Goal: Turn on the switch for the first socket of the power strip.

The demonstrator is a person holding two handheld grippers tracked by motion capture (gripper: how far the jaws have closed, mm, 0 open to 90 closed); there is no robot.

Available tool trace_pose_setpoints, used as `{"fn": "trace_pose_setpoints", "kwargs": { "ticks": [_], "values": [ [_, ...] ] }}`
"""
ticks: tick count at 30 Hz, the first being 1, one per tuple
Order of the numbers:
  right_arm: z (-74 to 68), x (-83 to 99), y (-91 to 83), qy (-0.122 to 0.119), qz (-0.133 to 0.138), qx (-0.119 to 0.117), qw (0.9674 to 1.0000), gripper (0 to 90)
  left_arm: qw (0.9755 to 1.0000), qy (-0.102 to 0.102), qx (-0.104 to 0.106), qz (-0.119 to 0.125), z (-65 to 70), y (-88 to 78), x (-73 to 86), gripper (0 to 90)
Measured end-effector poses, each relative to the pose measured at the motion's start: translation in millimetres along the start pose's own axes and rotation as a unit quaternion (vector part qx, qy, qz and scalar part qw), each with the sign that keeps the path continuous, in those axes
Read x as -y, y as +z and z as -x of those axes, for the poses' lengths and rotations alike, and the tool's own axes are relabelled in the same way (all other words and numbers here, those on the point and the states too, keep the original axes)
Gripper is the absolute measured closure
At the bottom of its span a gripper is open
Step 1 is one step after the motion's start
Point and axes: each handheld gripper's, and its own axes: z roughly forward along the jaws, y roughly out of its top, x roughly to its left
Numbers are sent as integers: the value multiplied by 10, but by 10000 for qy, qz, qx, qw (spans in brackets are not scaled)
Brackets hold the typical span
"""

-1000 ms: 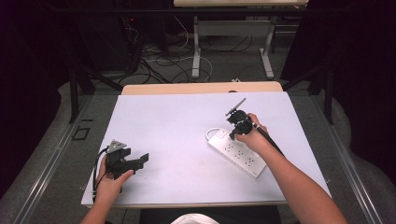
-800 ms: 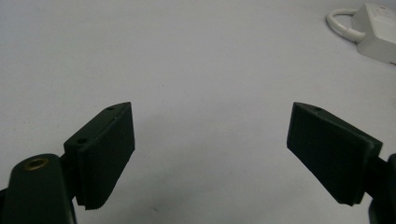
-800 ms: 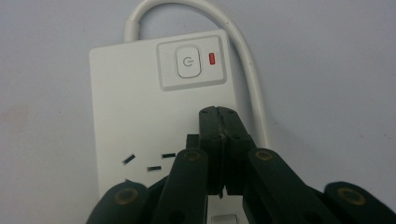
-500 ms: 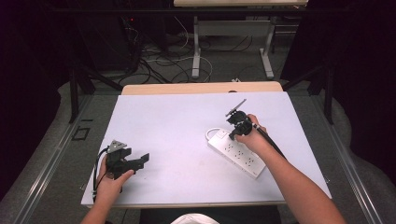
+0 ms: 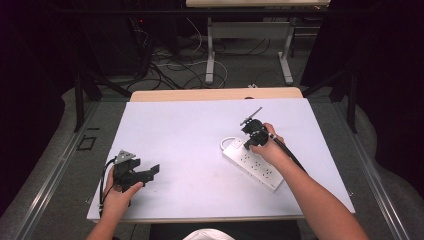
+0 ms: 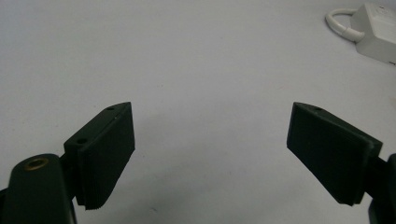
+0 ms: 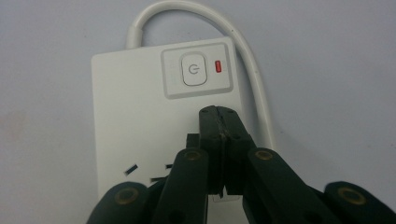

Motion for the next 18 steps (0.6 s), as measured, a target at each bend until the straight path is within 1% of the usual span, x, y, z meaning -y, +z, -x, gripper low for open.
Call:
{"fn": "trace_pose_setpoints", "kwargs": {
  "ticks": [2, 3, 4, 6, 8, 9, 10, 11, 12, 13, 14, 15, 16, 17, 18],
  "values": [
    [13, 5, -5, -39, -11, 35, 10000, 877, 10000, 0, 0, -3, 0, 1, 0, 150],
    [12, 5, -2, 2, 29, 24, 10000, 877, 10000, 0, -1, 0, 0, 0, 0, 150],
    [9, 6, -14, 30, -40, 54, 10000, 874, 10000, -1, -1, 3, 0, -1, -1, 150],
    [6, 14, -13, 22, -3, 88, 10000, 846, 10000, -6, -4, 8, -2, -1, 0, 150],
    [17, 32, -17, 161, 61, 6, 9999, 816, 10000, -10, -11, 1, -5, 0, 0, 150],
    [34, 44, -26, 179, 89, -51, 9998, 773, 10000, 1, -16, -11, -8, -2, 0, 150],
    [36, 50, -23, 156, 148, -52, 9998, 762, 10000, -8, -13, -5, -8, -1, 0, 150],
    [36, 50, -23, 156, 148, -52, 9998, 762, 10000, -7, -14, -2, -10, -1, 0, 150],
    [15, 59, -14, 255, 244, -58, 9994, 749, 10000, -8, -15, -1, -11, 0, 0, 150],
    [24, 61, -28, 110, 187, -31, 9998, 740, 10000, -20, -18, 0, -11, 1, 0, 150],
    [2, 81, 24, 259, 630, -74, 9977, 730, 10000, -27, -19, 1, -12, 2, 1, 150],
    [6, 45, -97, 154, -218, 32, 9996, 715, 10000, -38, -18, -1, -11, 3, 2, 150],
    [11, 51, -106, 99, -183, 36, 9998, 695, 10000, -41, -18, -2, -11, 3, 3, 150],
    [-12, 88, -43, 274, 365, -36, 9990, 673, 10000, -43, -17, -1, -11, 3, 4, 150],
    [-12, 99, -35, 274, 468, -19, 9985, 653, 10000, -45, -22, -11, -10, 2, 4, 150]
  ]
}}
